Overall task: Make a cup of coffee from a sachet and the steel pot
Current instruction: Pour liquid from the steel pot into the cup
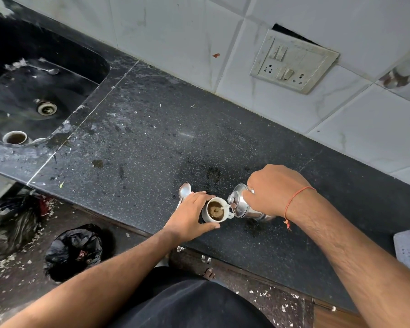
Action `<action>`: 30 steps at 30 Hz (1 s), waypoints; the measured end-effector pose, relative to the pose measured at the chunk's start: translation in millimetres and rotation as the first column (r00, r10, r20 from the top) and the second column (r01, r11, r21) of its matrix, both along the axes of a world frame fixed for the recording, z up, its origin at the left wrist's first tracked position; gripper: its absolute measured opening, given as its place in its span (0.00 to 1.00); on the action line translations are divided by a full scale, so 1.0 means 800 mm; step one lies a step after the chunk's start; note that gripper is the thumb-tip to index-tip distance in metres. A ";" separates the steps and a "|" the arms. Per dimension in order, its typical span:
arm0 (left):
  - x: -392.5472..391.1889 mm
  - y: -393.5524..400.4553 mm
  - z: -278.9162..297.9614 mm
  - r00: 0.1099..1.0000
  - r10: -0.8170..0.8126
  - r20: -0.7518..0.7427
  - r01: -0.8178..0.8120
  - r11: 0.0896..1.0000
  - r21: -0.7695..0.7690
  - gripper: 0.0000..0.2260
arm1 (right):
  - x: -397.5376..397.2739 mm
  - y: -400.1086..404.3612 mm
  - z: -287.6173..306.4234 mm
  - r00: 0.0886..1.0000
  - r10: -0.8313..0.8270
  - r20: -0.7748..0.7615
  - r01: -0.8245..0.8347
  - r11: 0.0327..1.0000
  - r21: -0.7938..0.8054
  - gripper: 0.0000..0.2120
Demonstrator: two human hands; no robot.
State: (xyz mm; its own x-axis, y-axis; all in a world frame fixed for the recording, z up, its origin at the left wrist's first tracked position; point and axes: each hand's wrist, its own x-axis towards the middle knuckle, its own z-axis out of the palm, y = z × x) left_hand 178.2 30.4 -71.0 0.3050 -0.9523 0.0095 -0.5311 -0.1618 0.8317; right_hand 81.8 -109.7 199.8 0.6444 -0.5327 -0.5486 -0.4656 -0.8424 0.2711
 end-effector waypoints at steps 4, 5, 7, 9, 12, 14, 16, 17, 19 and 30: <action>0.000 0.000 0.001 1.000 0.000 0.000 0.000 1.000 0.004 0.36 | 0.005 0.002 0.005 1.000 0.017 -0.014 -0.017 1.000 -0.002 0.14; 0.000 0.000 0.001 1.000 0.001 0.001 -0.001 1.000 0.007 0.36 | 0.007 0.003 0.006 1.000 0.019 -0.016 -0.019 1.000 -0.002 0.14; 0.001 0.000 0.001 1.000 0.003 0.004 -0.003 1.000 0.011 0.36 | 0.009 0.005 0.008 1.000 0.019 -0.018 -0.019 1.000 -0.003 0.17; 0.001 0.000 0.001 1.000 0.004 0.006 -0.004 1.000 0.013 0.36 | 0.011 0.005 0.010 1.000 0.011 -0.020 -0.011 1.000 -0.003 0.19; 0.001 0.000 0.001 1.000 -0.001 0.004 0.000 1.000 0.012 0.37 | 0.014 0.006 0.012 0.999 0.010 -0.034 -0.010 1.000 -0.003 0.19; 0.001 0.000 0.000 1.000 0.001 0.004 -0.001 1.000 0.006 0.37 | 0.016 0.006 0.012 0.999 0.013 -0.033 -0.013 1.000 -0.002 0.19; 0.001 0.000 0.001 1.000 0.001 0.002 -0.001 1.000 0.000 0.36 | 0.019 0.006 0.013 0.999 0.011 -0.038 -0.011 1.000 -0.001 0.19; 0.001 0.000 0.001 1.000 0.001 0.002 -0.001 1.000 -0.003 0.36 | 0.020 0.006 0.013 0.999 0.012 -0.044 -0.012 1.000 -0.001 0.19; 0.001 0.000 0.002 1.000 0.000 0.001 0.000 1.000 -0.007 0.36 | 0.023 0.007 0.014 0.998 0.018 -0.061 -0.018 1.000 -0.002 0.19; 0.001 0.000 0.002 1.000 0.005 -0.003 -0.005 1.000 -0.006 0.37 | 0.037 0.013 0.013 0.995 0.009 -0.097 -0.008 1.000 0.007 0.19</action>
